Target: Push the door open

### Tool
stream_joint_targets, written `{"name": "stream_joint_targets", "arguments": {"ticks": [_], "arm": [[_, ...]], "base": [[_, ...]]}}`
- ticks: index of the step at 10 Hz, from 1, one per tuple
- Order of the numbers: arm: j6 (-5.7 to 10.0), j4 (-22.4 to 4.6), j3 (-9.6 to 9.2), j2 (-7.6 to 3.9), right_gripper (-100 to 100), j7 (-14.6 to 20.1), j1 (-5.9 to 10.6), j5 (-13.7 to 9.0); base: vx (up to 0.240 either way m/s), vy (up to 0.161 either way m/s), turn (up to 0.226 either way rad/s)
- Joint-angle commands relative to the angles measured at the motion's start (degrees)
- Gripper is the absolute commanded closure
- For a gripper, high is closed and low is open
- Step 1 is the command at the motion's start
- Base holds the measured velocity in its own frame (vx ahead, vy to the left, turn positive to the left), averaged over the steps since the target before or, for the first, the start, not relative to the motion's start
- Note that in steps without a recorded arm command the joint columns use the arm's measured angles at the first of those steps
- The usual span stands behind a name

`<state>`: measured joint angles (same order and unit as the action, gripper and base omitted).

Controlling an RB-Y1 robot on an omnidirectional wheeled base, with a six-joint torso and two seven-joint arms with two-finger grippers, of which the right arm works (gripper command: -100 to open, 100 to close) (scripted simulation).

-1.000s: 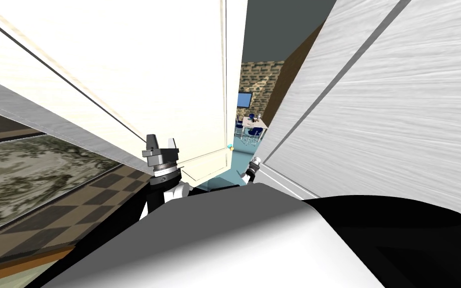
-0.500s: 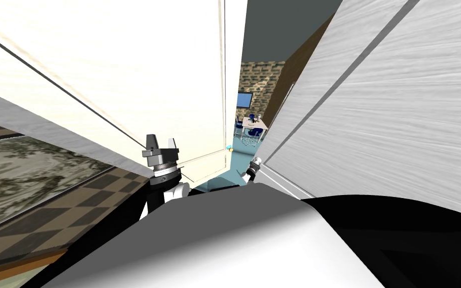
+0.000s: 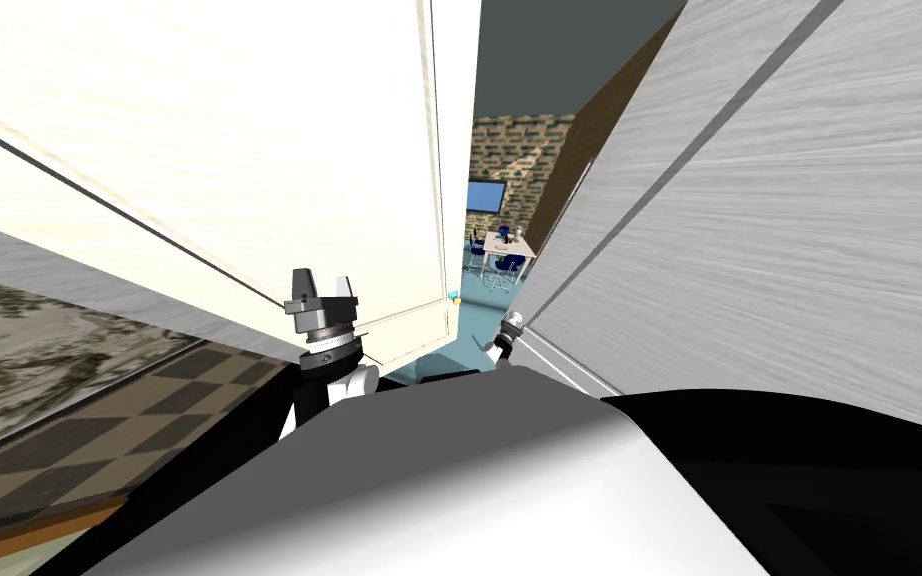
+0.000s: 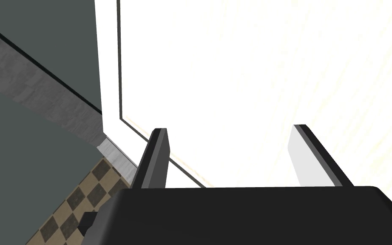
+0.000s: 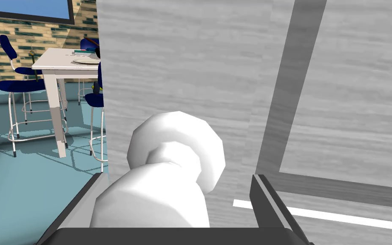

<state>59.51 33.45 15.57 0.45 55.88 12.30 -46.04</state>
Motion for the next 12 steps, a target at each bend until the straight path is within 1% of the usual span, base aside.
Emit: {"name": "stream_joint_targets", "arguments": {"ticks": [1,3,6,7,8,11,12], "arm": [[0.79,1.0,1.37,-1.10,100,-0.4,-1.47,-0.4],[0.81,1.0,1.55,-1.38,100,-0.4,-1.44,-0.4],[0.81,1.0,1.55,-1.38,100,-0.4,-1.44,-0.4],[0.81,-1.6,1.55,-1.38,100,-0.4,0.25,-0.4],[0.81,1.0,1.55,-1.38,100,-0.4,-1.44,-0.4],[0.81,1.0,1.55,-1.38,100,-0.4,-1.44,-0.4],[0.81,1.7,1.55,-1.38,100,-0.4,-1.44,-0.4]], "base": [[0.019,-0.067,-0.015],[0.009,-0.042,-0.025],[0.003,-0.023,0.001],[-0.003,-0.003,-0.021],[0.000,0.009,0.041],[0.002,0.004,-0.009],[-0.006,-0.001,-0.002]]}}
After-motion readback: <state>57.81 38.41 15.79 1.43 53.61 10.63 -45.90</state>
